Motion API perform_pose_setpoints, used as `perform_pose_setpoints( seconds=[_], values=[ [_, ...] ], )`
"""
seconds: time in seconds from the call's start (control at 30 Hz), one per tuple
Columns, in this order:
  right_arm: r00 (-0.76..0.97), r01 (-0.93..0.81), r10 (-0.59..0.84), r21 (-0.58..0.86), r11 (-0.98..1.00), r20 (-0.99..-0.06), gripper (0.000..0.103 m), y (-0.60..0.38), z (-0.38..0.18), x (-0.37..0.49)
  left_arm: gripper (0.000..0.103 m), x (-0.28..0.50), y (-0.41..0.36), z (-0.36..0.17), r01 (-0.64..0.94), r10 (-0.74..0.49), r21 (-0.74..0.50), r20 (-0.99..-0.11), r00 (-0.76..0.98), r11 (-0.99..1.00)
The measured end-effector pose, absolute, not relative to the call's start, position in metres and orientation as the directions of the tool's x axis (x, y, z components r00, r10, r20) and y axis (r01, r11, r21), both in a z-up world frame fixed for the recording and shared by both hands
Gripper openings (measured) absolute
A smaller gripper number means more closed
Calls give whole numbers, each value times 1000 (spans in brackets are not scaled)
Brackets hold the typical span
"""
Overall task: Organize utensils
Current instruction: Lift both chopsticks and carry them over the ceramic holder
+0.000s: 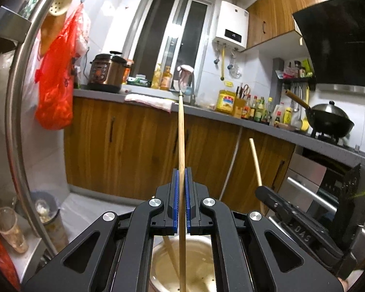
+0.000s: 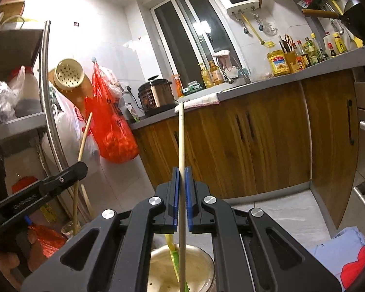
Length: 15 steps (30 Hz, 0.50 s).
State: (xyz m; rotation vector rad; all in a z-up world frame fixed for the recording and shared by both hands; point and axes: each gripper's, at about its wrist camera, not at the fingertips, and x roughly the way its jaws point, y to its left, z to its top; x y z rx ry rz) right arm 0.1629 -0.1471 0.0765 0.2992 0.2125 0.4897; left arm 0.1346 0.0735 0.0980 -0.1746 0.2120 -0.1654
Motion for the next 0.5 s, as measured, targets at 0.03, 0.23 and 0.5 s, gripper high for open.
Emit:
perform_pose_setpoints(
  seconds=[0.03,0.23,0.5],
  values=[
    [860,-428,491,329,842,-138,5,-146,74,164,5,134,74,96,148,-185,-186,-199,963,971],
    [851,-419,486,303,856,-196,5,-147,64,162,5,133,75,84,181,-225,-183,-264,938,966],
    [819,-453,510,248,856,-264,5,-150,61,145,5,123,77,72,208,-256,-171,-345,903,963]
  ],
)
